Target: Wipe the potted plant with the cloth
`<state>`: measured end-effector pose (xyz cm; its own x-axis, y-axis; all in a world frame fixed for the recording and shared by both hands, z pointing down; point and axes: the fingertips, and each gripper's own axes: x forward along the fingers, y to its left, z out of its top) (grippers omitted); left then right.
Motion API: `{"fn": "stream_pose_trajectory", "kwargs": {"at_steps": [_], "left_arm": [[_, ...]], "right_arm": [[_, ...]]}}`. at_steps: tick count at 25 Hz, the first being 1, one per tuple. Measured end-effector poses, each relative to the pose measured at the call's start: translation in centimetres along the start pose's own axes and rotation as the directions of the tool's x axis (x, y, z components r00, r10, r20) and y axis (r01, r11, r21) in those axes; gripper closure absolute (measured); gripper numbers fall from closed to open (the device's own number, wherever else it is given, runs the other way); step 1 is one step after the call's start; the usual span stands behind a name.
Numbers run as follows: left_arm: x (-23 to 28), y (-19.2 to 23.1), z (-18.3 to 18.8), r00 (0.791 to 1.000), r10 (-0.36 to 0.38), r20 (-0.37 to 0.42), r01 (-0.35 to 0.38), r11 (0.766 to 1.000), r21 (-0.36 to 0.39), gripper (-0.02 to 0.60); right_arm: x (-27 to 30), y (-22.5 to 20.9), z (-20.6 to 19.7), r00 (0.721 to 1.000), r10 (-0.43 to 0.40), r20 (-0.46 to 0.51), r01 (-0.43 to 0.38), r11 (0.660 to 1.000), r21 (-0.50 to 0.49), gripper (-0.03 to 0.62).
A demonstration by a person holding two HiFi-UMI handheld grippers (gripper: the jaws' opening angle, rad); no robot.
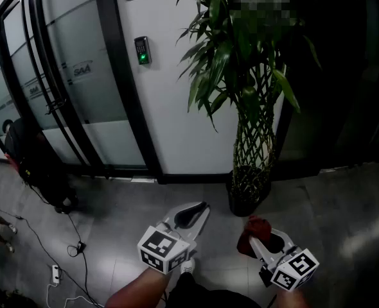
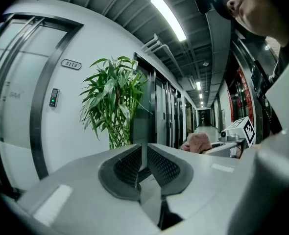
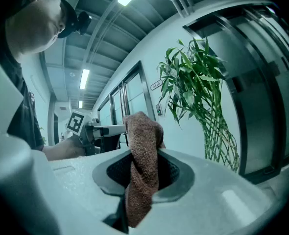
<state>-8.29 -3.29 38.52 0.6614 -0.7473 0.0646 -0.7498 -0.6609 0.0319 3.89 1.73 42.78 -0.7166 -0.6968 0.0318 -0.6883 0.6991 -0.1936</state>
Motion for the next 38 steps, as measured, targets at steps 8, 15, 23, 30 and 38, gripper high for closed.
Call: {"fn": "stream_pose_trajectory", "kwargs": {"at_steps": [8,15,23,30,38], "left_arm": [[5.3,10.1,6.4,0.996,-0.055,0.076,0.054,0.998,0.02,0.518],[11.6,17.0,12.9,0.956,-0.235,0.178,0.232,0.972,0.036,0.488],[16.0,19.3,16.5,0.89,-0.41,0.202,0.42,0.907,-0.009,0.466],[17.9,17.9,17.6,0.848,-0.494,0.194,0.508,0.861,-0.03,0.468],[19.1,17.8,17.4,0.851,-0.484,0.201,0.501,0.864,-0.041,0.565]], "right_arm": [[9.6,-1.4,3.8,0.998,-0.049,0.048,0.052,0.997,-0.059,0.523],[17.0,-2.9,8.6,0.978,-0.165,0.124,0.178,0.979,-0.1,0.523],[21.2,-4.0,12.1,0.939,-0.277,0.203,0.309,0.94,-0.147,0.523],[21.7,-5.9,13.8,0.927,-0.308,0.214,0.344,0.926,-0.154,0.523],[22.5,-6.7,18.3,0.934,-0.268,0.237,0.325,0.913,-0.246,0.523]]}}
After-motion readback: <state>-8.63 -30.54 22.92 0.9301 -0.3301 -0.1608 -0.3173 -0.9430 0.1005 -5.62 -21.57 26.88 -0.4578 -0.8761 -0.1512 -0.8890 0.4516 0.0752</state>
